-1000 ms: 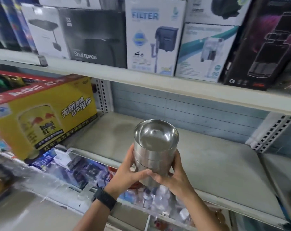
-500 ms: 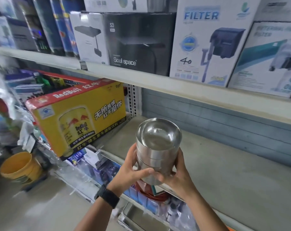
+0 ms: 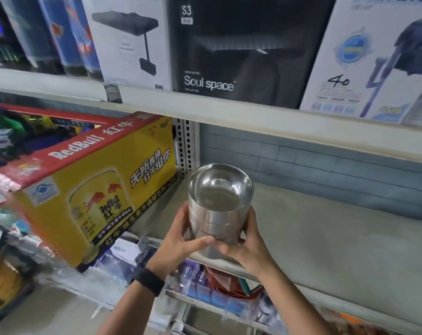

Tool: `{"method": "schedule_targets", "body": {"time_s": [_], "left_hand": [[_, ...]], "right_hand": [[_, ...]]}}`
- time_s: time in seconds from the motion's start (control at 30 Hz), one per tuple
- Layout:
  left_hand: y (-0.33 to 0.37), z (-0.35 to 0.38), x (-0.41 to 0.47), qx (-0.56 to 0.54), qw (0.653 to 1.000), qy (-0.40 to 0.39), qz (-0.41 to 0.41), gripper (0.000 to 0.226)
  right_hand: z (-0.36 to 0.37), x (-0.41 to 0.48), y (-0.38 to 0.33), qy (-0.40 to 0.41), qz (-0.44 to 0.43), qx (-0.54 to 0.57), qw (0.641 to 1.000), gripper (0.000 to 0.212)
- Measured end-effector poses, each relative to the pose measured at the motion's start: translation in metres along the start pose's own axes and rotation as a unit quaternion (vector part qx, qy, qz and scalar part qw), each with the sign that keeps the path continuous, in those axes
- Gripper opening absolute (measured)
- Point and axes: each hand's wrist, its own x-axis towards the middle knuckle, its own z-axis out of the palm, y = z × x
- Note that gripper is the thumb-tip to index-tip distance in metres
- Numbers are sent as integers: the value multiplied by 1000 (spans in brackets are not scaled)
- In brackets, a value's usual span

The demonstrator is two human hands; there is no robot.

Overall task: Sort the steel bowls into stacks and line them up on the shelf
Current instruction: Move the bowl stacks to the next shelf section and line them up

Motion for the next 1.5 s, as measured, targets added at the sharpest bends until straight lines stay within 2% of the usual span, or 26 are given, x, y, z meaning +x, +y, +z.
{"method": "schedule_targets", "body": {"time_s": [0.13,0.33,0.5,0.77,1.27,1.5], "left_hand": [[-8,-36,13,-9,1000,-11,-10,104],[-26,-74,23,-14,998,-8,-58,111],[-34,-88,26,-33,997,-12,-74,121],[-43,-98,31,-60,993,-15,-101,123],[-45,-107,32,-66,994,-30,-81,113],[-43,-106,31,-60,995,-35,-66,117]], "right_hand": [[34,17,4,35,9,-21,999,109],[75,43,4,41,31,-19,998,112],[92,56,12,39,44,-15,998,115],[103,65,14,39,45,-9,998,115],[115,67,8,31,49,-3,998,114],[116,64,6,33,48,1,998,111]]}}
